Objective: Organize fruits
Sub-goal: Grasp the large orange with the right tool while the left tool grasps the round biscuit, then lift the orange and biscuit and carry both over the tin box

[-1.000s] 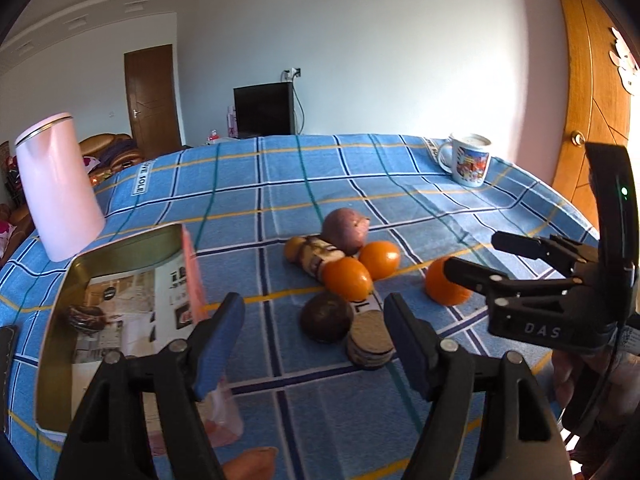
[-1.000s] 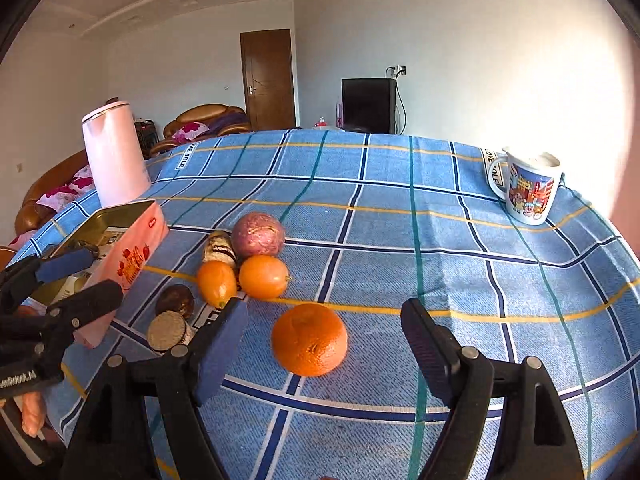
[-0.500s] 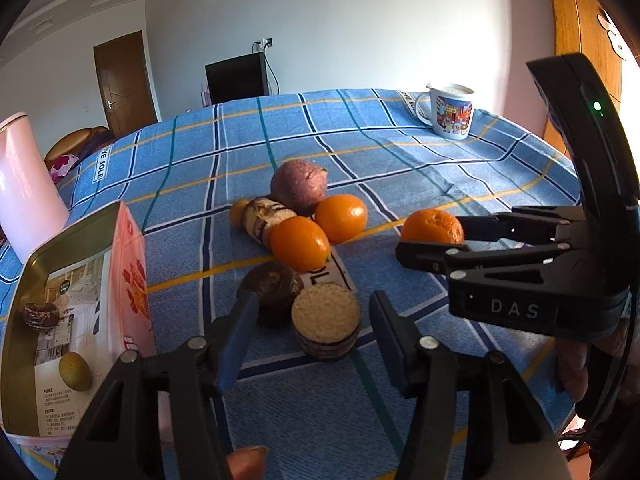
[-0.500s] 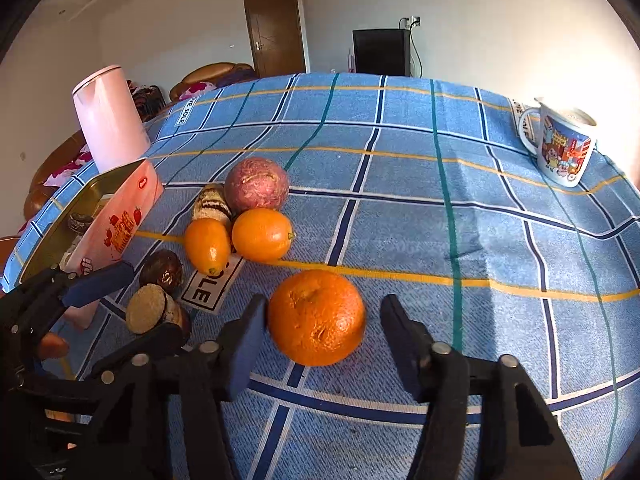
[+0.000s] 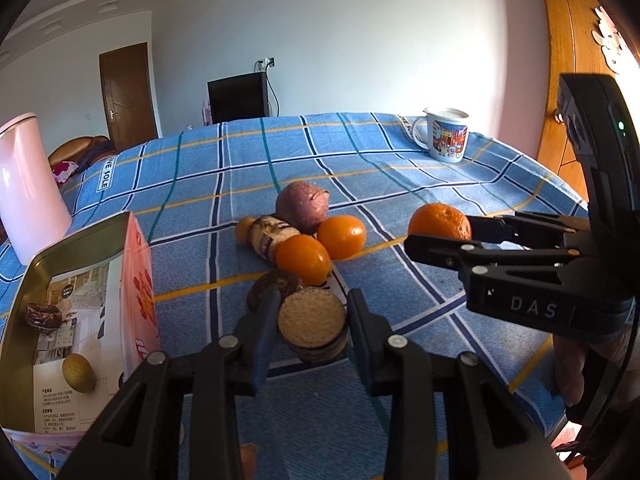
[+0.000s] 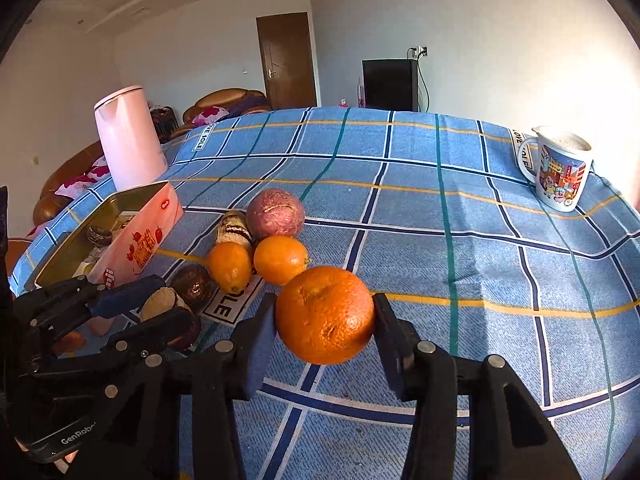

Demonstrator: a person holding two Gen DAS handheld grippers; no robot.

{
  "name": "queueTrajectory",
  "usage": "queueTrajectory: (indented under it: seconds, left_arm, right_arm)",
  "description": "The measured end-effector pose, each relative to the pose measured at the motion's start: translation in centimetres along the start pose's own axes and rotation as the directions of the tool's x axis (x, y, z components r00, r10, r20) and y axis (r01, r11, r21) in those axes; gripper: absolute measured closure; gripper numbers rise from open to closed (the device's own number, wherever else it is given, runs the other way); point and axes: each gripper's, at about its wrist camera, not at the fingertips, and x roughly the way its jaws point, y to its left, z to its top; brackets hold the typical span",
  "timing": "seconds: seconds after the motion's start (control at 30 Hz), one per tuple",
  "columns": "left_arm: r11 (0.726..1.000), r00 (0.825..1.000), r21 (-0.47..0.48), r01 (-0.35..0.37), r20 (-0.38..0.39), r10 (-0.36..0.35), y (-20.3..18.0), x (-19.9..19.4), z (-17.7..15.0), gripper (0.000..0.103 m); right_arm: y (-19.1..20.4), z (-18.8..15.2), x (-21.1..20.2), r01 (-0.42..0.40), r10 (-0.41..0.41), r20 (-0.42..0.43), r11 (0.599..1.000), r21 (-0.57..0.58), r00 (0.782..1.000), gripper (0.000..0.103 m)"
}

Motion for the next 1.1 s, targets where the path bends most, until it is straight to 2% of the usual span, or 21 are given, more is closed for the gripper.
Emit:
queueTrajectory:
  seconds: [0.53,0.9,1.0,1.07,1.1]
  left_arm:
    - [0.999,0.993,-0.005,-0.039,0.114,0.039,0.2,-1.5,-0.1,0.067]
    - [0.997,0.979,0.011,-0.078,0.19,0.075,-0.1,-3.1,-0.1,0.067]
    - [0.996,0.974,0.018,-0.089,0.209,0.083,-0.2,-3.5,0.0,0.067]
    - [0.995,0.972,0.019,-0.096,0.218,0.089,-0.2,-3.7,0.1,0.067]
    - [0.995,0.97,0.021,-0.101,0.223,0.093,-0.2,-3.8,0.1,0.067]
  right_arm:
    - [0.1,-0.3,-2.0,-0.005,0.005,0.132,1.0,-0.008,0.991,0.054]
    - [0.3,-0.8,-3.6,-0.006,0.01,0.226,1.0,-0.018,0.974,0.054]
    - [0.3,-1.2,-3.6,-0.023,0.025,0.226,1.0,-0.012,0.974,0.054]
    - [1.0,-1.7,-3.5,0.007,0.004,0.219,0.999,-0.047,0.976,0.054]
    - [1.6,-1.9,-3.9,0.025,-0.007,0.241,0.997,-0.073,0.97,0.054]
